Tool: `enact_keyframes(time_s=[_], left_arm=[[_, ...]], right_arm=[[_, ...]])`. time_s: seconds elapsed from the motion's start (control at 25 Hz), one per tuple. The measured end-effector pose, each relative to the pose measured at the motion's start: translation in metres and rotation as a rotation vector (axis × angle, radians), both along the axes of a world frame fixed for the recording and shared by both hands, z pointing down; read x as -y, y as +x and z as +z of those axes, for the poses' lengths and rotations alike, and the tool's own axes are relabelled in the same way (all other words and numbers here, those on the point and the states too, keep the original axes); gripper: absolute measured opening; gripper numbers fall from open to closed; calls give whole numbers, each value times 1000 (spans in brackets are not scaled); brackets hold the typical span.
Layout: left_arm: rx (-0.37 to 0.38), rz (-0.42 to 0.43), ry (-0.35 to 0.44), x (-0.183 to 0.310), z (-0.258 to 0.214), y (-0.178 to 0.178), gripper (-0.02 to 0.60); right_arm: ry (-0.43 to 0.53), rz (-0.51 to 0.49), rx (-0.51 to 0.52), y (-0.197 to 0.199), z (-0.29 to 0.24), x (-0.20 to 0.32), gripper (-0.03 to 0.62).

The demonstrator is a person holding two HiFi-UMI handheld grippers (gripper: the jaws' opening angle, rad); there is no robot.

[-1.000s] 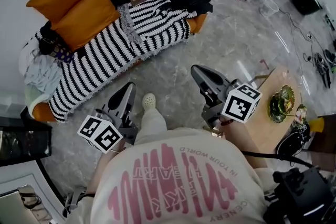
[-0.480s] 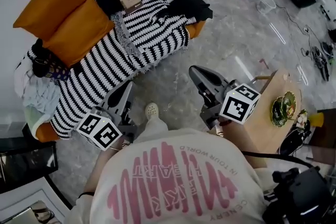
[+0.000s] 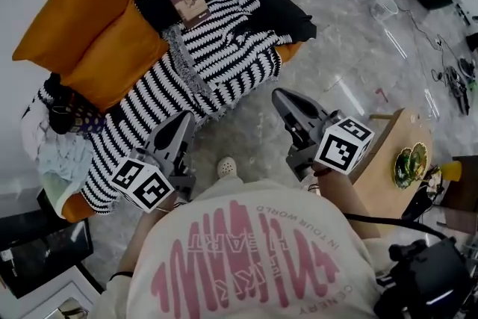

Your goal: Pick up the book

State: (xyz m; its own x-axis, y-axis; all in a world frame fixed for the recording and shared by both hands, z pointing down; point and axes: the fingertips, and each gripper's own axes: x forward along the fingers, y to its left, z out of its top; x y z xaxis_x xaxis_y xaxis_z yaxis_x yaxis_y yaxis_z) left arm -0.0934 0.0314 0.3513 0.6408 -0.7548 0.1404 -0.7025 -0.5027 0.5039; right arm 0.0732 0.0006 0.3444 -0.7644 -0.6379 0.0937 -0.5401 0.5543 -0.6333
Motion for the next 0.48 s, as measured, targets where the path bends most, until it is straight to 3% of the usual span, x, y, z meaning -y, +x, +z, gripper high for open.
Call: enact_keyframes(time_s=[0.48], left_arm=[[-4, 43, -8, 68, 7, -36, 7]], right_arm=[[-26, 8, -3, -46, 9, 59, 7]])
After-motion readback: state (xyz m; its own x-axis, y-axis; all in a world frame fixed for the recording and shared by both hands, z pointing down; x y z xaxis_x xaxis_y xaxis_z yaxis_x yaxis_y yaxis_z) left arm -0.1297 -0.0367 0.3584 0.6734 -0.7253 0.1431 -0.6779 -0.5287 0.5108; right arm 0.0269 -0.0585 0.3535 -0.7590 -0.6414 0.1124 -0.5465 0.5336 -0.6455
